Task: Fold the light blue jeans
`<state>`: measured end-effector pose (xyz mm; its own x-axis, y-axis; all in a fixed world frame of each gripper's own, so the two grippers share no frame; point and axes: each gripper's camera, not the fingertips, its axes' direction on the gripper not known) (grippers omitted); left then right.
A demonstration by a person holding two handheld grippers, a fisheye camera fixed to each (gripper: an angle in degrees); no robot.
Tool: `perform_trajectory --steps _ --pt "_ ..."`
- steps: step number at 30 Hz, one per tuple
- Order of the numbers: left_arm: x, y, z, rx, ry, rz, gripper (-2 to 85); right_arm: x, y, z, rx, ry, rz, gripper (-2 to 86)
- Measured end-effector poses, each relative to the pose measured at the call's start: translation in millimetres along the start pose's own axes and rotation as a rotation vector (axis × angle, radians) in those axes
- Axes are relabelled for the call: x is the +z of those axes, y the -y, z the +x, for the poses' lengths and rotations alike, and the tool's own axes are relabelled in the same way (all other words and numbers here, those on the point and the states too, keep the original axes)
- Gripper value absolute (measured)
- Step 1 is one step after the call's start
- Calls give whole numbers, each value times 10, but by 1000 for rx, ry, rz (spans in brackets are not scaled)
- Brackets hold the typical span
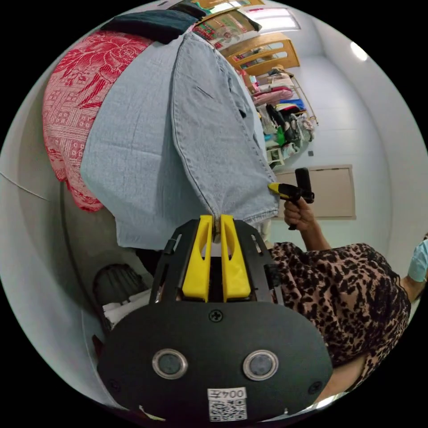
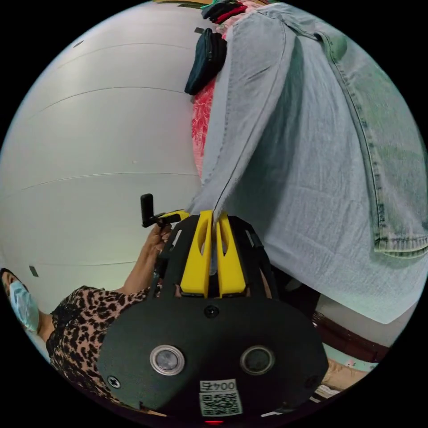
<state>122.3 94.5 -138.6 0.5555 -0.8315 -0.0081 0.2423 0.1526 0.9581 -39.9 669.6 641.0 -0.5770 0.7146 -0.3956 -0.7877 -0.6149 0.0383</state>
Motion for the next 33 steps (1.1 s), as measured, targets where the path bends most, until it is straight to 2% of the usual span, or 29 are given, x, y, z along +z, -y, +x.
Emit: perform_trajectory --steps 4,8,10,14,17,19,24,33 --pt "355 -42 -20 -35 120 -50 30 294 -139 439 29 -67 -50 13" --pt "615 -90 -11 -60 208 -85 29 412 -419 717 -14 -37 -88 42" --pt "730 -146 105 -28 283 -105 29 319 -580 759 -65 -75 -69 54" --pt "770 -259 378 43 303 -40 32 -245 -1013 984 -135 -154 131 70" --pt "823 -295 645 108 248 40 39 -689 -1332 1246 -132 -252 265 87" --pt "990 -216 838 140 142 69 54 -945 -1512 1456 -92 -255 353 96" --pt "1701 176 1107 126 -115 6 87 -1501 -1874 2113 73 -131 569 131" --pt "3002 946 1284 -73 -359 -138 139 -1498 -2006 3081 384 168 658 166"
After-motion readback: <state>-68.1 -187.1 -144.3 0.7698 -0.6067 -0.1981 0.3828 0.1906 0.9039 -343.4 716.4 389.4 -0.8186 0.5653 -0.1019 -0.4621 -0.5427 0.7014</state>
